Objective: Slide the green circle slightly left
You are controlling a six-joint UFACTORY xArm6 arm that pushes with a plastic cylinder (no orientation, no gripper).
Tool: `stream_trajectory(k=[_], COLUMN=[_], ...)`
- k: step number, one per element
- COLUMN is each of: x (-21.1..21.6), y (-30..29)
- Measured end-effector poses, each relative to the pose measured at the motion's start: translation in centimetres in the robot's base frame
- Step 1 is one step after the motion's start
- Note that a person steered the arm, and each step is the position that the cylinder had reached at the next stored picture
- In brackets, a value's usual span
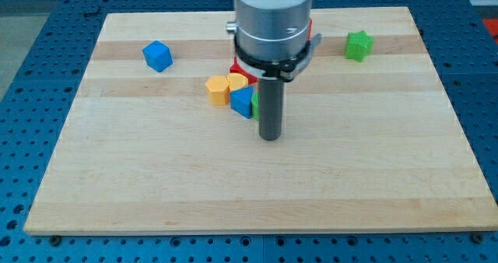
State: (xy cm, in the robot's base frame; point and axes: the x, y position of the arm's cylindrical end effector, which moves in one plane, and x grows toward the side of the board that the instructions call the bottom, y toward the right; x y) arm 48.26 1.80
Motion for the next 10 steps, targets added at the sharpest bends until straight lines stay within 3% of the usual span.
stream_trajectory(k=[2, 4, 10], x=[-2.8, -1.3, -5.1], y=[-0.3, 2.8, 2.9])
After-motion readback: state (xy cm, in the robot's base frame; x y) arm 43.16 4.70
